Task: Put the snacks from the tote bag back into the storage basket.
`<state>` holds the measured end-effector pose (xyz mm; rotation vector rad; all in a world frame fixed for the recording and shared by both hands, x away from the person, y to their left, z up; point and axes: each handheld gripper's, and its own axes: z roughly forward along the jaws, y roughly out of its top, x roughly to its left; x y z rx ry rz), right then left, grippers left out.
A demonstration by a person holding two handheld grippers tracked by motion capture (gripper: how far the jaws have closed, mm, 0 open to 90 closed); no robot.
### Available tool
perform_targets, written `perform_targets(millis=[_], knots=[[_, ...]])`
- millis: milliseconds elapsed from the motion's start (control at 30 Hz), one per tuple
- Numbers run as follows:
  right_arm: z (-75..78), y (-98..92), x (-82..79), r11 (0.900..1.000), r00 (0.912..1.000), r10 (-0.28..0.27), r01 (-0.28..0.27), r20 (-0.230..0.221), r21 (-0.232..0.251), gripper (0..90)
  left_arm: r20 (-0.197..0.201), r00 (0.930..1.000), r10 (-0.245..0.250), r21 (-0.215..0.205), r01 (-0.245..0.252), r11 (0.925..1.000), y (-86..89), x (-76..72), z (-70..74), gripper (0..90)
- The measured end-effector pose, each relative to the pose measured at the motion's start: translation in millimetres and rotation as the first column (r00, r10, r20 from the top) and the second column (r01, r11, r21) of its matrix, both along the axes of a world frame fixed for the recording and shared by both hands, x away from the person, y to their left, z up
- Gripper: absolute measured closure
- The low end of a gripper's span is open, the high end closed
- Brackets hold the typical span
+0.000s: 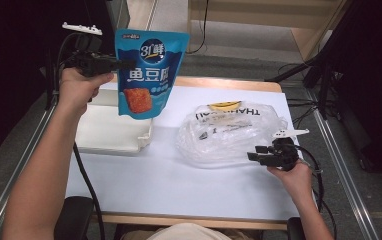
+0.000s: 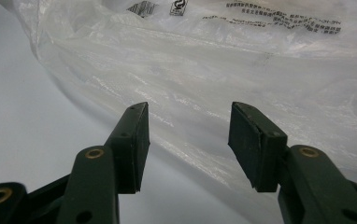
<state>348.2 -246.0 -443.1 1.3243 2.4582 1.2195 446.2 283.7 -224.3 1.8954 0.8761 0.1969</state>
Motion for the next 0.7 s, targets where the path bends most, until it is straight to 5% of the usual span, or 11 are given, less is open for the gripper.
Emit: perform_targets(millis=[467,700], knots=[[-0.1,0.1,0.4,1.000,1.0000,0.003,-0.003,-0.001,-0.002,49.4,0.002,0.9969,0.079,0.038,-0.079,0.9962,27.3,-1.0,-8.8,90.0],[-0.3,0.4,0.3,1.000,1.0000,0.005,-0.005,0.000,-0.005,49.4,-0.032,0.9935,0.109,0.047,-0.107,0.9931,30.1,7.1,-26.4,90.0]])
